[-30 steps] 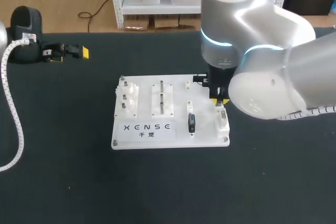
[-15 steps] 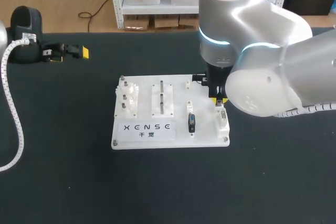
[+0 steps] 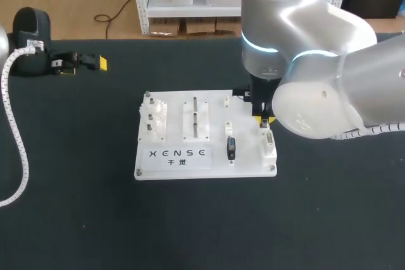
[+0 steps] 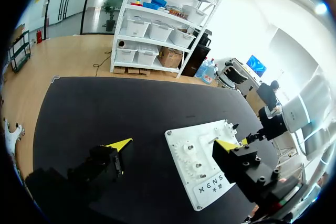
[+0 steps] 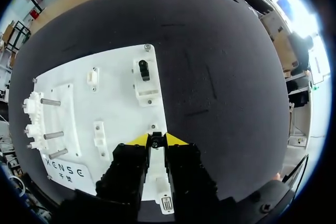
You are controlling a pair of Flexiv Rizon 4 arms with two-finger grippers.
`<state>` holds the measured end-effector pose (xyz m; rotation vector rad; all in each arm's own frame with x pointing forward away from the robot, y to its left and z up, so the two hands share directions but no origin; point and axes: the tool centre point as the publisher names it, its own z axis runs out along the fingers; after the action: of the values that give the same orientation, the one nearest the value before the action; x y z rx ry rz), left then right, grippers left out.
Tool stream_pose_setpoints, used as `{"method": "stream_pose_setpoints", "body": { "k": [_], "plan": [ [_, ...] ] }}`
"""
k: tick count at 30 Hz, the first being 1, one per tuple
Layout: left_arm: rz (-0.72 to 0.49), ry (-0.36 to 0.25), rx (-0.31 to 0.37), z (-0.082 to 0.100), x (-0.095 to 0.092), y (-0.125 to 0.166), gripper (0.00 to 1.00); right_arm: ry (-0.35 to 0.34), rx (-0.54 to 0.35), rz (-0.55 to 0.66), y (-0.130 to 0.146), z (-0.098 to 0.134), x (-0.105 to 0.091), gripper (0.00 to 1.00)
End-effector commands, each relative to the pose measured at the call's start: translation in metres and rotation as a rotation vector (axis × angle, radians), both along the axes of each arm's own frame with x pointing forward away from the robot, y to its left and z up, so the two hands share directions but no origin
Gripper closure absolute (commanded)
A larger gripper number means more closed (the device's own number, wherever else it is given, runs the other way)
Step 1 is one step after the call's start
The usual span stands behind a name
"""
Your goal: Insert the USB connector, Ethernet cable, and multi-pin plug into their matching sockets one by one.
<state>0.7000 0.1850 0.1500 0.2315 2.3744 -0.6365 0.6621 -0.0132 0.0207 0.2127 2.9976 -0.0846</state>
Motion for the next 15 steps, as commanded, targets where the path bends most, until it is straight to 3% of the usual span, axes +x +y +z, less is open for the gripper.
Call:
{"method": "stream_pose_setpoints", "body": {
  "k": [1,15],
  "plan": [
    [0.000,0.000,0.000,0.0000,0.0000,0.0000,0.00,0.004,0.000,0.003,0.0002,-0.0051,-0.0020,1.00],
    [0.000,0.000,0.000,0.0000,0.0000,0.0000,0.00,0.011,-0.001,-0.003,-0.0048,-0.0018,-0.0086,1.00]
  ]
}}
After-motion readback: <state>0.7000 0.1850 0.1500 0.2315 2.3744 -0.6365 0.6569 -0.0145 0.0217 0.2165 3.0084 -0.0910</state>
